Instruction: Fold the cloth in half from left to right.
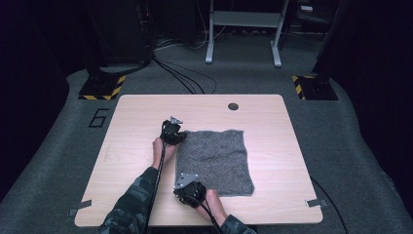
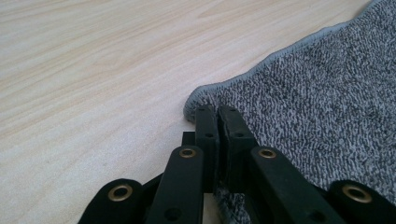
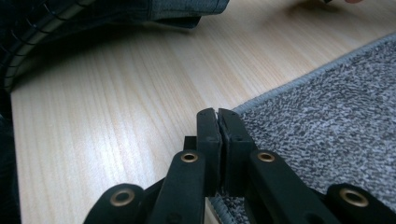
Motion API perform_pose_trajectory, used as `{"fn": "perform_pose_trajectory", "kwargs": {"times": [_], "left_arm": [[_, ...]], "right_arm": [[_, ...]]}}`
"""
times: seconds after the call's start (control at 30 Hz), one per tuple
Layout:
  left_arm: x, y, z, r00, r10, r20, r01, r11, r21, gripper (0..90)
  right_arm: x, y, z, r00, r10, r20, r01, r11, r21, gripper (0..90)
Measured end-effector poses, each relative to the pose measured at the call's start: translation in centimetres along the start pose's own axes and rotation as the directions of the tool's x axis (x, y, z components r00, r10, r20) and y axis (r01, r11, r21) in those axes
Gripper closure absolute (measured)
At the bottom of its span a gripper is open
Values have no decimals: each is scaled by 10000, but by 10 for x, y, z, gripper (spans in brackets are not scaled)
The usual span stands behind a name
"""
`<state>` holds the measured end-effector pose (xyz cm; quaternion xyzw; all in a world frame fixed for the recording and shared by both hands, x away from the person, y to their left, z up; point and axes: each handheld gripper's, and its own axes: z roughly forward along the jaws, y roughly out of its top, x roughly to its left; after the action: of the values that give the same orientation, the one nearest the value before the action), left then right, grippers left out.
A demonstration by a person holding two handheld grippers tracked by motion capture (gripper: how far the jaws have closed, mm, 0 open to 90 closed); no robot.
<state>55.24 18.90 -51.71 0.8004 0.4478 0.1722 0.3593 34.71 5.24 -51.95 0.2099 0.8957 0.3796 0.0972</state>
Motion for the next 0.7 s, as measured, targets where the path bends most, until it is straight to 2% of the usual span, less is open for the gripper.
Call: {"fn": "perform_pose_trajectory", "kwargs": {"times": [0.17, 0.4, 0.5, 0.57, 0.6, 0.67, 0.7], "left_arm": [[0, 2, -5, 10000, -20, -70, 20, 10000, -69, 871], [-1, 7, -12, 9996, 126, -246, -126, 9999, 13, 871], [0, 12, -17, 9993, 261, -269, -260, 9997, 25, 871], [0, 16, -21, 9991, 314, -290, -315, 9995, 1, 871], [-1, 17, -23, 9991, 289, -316, -292, 9995, -106, 871], [0, 21, -27, 9982, 488, -343, -490, 9988, -53, 871], [-1, 22, -29, 9980, 498, -393, -502, 9987, -75, 871]], "right_arm": [[0, 0, -9, 9999, 156, 32, -154, 9988, -470, 880], [0, 3, -21, 9996, 291, -19, -292, 9959, -857, 880], [1, 7, -26, 10000, 92, -6, -92, 9947, -1025, 881], [3, 9, -28, 9997, 196, 121, -179, 9920, -1252, 881], [2, 10, -30, 9999, 111, 55, -104, 9927, -1199, 881], [3, 11, -32, 9997, 216, 101, -200, 9898, -1407, 882], [3, 11, -34, 9999, 102, 55, -93, 9903, -1388, 881]]}}
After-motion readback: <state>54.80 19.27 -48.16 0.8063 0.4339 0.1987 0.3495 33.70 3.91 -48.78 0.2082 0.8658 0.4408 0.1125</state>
